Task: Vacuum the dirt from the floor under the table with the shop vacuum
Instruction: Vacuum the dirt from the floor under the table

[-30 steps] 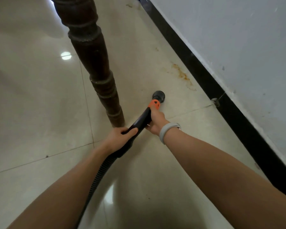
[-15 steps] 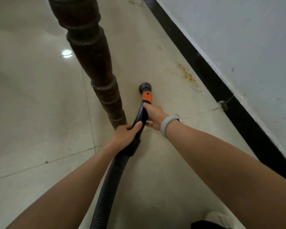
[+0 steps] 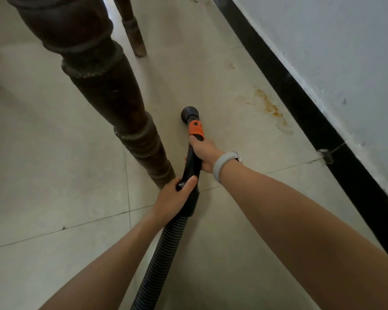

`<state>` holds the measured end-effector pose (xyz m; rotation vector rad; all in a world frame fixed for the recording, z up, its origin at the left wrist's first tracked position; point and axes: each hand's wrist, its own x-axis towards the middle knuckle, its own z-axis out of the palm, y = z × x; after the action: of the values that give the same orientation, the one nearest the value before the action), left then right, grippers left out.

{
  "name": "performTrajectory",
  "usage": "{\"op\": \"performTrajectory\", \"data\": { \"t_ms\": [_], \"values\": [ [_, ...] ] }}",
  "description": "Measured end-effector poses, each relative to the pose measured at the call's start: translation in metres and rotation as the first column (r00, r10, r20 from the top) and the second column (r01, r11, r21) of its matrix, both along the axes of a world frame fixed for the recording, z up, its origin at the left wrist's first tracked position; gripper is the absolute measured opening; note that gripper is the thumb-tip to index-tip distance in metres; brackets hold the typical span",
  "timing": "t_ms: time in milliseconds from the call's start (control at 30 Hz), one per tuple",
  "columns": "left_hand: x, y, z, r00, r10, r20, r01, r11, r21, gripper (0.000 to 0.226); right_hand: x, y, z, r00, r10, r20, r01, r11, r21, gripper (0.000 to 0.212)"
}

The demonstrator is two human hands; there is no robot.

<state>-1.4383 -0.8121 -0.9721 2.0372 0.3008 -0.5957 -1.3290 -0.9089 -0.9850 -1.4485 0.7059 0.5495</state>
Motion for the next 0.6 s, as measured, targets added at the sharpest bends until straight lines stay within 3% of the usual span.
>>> {"op": "performTrajectory", "data": {
  "t_ms": [233,367,500,600],
  "values": [
    [0.018,-0.028,0.001,0.997,-0.012,-0.072,0.003,0.991,-0.131,0.041,0.016,-0.039,-0.001,0.984,-0.156,0.086,0.165,0.98,-0.107,0.041],
    [0.03,-0.052,-0.002,0.989,-0.142,-0.04,0.137,0.984,-0.119,0.05,0.03,-0.085,0.002,0.954,-0.288,0.082,0.294,0.952,-0.08,0.05],
    [0.046,-0.058,-0.004,0.996,-0.086,-0.015,0.082,0.981,-0.177,0.048,0.04,-0.089,0.008,0.956,-0.283,0.072,0.283,0.959,0.021,0.043],
    [0.068,-0.052,-0.007,1.0,0.03,-0.007,-0.03,0.982,-0.186,0.045,0.05,-0.078,0.013,0.984,-0.175,0.029,0.17,0.978,0.125,0.048]
  ]
}}
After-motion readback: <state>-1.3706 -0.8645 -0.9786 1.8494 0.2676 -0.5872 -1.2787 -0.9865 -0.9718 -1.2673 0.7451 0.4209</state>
